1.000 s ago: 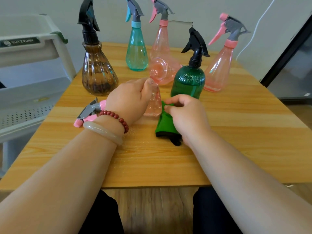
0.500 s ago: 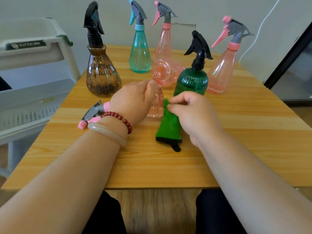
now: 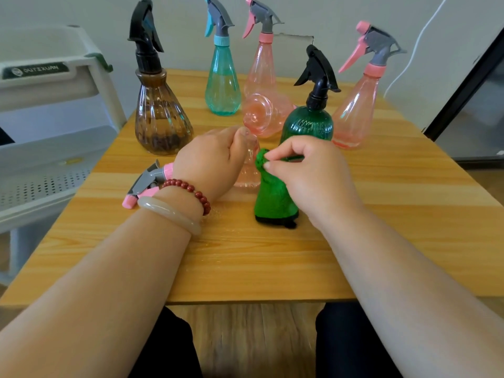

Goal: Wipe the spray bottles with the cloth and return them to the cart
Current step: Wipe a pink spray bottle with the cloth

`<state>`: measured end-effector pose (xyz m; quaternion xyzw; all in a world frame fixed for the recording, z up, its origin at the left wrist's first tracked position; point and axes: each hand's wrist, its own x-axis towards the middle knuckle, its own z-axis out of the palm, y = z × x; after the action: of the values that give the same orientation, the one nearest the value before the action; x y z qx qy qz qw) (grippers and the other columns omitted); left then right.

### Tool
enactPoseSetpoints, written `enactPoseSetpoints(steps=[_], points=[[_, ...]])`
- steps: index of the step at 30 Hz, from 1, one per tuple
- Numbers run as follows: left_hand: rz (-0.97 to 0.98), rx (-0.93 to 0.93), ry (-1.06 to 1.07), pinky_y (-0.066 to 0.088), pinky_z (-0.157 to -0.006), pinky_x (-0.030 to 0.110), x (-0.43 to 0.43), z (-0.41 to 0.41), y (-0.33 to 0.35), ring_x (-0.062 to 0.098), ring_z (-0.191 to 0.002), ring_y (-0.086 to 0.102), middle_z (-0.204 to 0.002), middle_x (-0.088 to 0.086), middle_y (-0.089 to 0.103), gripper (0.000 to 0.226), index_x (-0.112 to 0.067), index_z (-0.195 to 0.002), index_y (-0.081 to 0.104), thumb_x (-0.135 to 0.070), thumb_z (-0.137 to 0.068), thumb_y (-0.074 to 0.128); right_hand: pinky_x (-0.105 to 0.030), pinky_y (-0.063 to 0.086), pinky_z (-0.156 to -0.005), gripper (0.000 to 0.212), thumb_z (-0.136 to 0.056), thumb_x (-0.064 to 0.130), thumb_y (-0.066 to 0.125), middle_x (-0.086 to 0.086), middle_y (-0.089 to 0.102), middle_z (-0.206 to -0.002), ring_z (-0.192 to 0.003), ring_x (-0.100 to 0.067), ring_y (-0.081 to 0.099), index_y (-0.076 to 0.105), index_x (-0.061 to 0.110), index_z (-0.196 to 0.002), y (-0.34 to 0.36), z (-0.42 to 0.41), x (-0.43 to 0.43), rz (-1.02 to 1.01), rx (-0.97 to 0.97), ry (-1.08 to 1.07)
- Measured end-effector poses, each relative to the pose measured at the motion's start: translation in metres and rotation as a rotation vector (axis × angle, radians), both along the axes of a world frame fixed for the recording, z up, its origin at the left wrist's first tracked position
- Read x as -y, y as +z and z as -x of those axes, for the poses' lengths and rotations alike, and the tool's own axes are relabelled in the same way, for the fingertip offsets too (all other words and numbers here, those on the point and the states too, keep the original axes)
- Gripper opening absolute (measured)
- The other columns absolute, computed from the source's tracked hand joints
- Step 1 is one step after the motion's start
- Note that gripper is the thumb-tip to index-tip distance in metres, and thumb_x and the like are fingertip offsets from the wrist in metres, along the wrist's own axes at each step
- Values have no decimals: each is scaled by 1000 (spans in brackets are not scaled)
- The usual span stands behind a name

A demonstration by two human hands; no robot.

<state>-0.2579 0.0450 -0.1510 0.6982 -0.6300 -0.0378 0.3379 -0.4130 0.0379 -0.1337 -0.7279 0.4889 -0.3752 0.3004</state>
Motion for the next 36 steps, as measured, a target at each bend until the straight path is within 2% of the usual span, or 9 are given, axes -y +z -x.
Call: enactPoseSetpoints(steps=[3, 7, 10, 14, 19, 24, 29, 33, 36], points=[[5, 11, -15, 37, -72, 29, 0, 0, 0, 18, -98, 57, -103, 1, 62, 44, -21, -124, 63, -36, -107, 25, -2, 39, -70, 15, -84, 15, 75, 21, 58, -84, -75, 6, 53, 70, 26, -76, -10, -3, -7, 150, -74, 9], [-10, 2, 11, 37, -71, 29, 1, 0, -1, 17, -95, 56, -101, 1, 60, 44, -20, -124, 62, -36, -107, 26, 4, 33, -67, 20, -85, 16, 75, 22, 57, -84, -78, 1, 53, 69, 31, -74, -21, 5, -4, 61, -185, 15], [-7, 3, -2, 36, -72, 28, 1, 0, 0, 16, -94, 54, -105, 3, 62, 44, -22, -125, 62, -36, -107, 25, 0, 38, -71, 13, -84, 17, 76, 23, 60, -84, -79, 10, 54, 72, 28, -78, -12, 2, -2, 135, -58, 10], [4, 6, -12, 36, -69, 28, -1, -1, 1, 13, -89, 51, -96, -4, 55, 43, -23, -121, 64, -36, -107, 25, -7, 41, -78, 12, -82, 11, 76, 17, 59, -89, -85, 1, 55, 70, 20, -77, -8, -4, 1, 296, -66, 61], [6, 19, 3, 35, -58, 29, 1, 0, 0, 14, -84, 51, -88, -4, 55, 42, -19, -112, 64, -35, -107, 25, -5, 33, -62, 19, -87, 15, 72, 19, 56, -86, -79, -4, 52, 69, 31, -76, -11, 9, 10, 109, -366, 100], [-7, 0, 0, 36, -68, 30, 0, 1, -1, 16, -87, 52, -92, 0, 58, 40, -23, -107, 64, -37, -106, 26, -5, 40, -57, 15, -93, 17, 65, 15, 62, -91, -73, 4, 53, 67, 32, -90, -12, -7, 20, 63, -159, -23], [-5, -9, -4, 38, -71, 30, 1, 1, -1, 16, -93, 54, -104, 2, 63, 43, -22, -121, 64, -37, -106, 26, -15, 37, -54, 15, -92, 18, 66, 14, 61, -88, -71, 0, 51, 66, 30, -84, -3, -5, 34, -46, -374, 34], [10, -6, -12, 36, -69, 30, 1, 0, -1, 15, -90, 53, -94, -4, 56, 42, -23, -116, 65, -37, -107, 26, -5, 40, -53, 13, -89, 18, 71, 18, 60, -81, -71, 2, 53, 68, 29, -82, -7, -7, 35, -46, -138, 27], [2, 5, -21, 37, -70, 30, 1, -1, -1, 13, -90, 50, -95, -4, 55, 43, -21, -119, 64, -37, -107, 26, -9, 41, -57, 11, -89, 17, 71, 18, 59, -81, -73, 2, 53, 69, 27, -85, -9, -6, 34, -68, -217, 37]])
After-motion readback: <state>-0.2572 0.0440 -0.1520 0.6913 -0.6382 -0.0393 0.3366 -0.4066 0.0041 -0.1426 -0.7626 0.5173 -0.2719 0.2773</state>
